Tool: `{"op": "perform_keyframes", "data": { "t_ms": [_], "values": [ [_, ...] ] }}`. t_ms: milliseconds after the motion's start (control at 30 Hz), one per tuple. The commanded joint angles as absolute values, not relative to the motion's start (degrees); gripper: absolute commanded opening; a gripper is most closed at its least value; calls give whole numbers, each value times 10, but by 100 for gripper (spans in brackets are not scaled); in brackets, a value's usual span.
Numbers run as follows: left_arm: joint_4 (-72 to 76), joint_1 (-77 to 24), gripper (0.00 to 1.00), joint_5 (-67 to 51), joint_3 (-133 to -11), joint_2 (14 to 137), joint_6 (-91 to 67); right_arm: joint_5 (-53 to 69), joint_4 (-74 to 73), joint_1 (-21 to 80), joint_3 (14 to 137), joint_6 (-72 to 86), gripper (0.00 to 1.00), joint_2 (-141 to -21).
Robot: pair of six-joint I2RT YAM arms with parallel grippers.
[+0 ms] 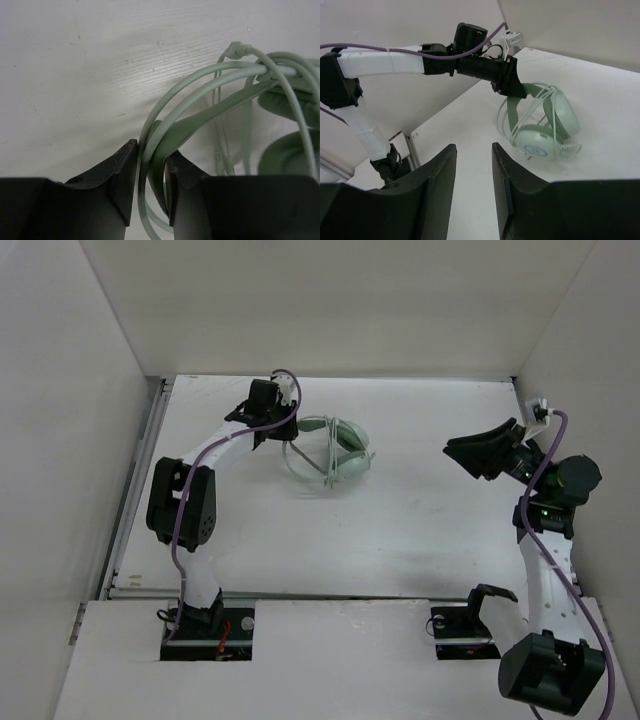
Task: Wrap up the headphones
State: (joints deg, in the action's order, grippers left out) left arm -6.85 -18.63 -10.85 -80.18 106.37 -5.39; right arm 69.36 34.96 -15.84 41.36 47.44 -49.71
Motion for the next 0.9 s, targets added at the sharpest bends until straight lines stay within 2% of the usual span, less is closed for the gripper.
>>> {"op": "perform_keyframes", "data": {
  "t_ms": [0, 67, 300, 400, 633, 767, 833, 867],
  "values": [
    [-49, -184, 25, -111, -842, 1065, -62, 695, 368, -173, 408, 485, 40, -479],
    [-46, -182, 31, -102, -845, 1074, -62, 695, 368, -178, 404, 489, 40, -474],
    [-50, -173, 38, -97, -850, 1094, -52, 694, 371, -194, 396, 497, 40, -465],
    [-56, -168, 49, -97, -845, 1095, -51, 693, 373, -198, 396, 499, 40, -465],
    [-75, -156, 52, -99, -824, 1039, -65, 693, 375, -197, 397, 499, 40, -466],
    [-126, -168, 69, -125, -852, 922, -98, 684, 360, -201, 409, 475, 40, -467],
    [-152, -181, 82, -132, -862, 855, -65, 668, 330, -217, 417, 441, 40, -463],
    [-163, -185, 84, -129, -864, 822, -34, 657, 305, -228, 421, 416, 40, -461]
  ]
}}
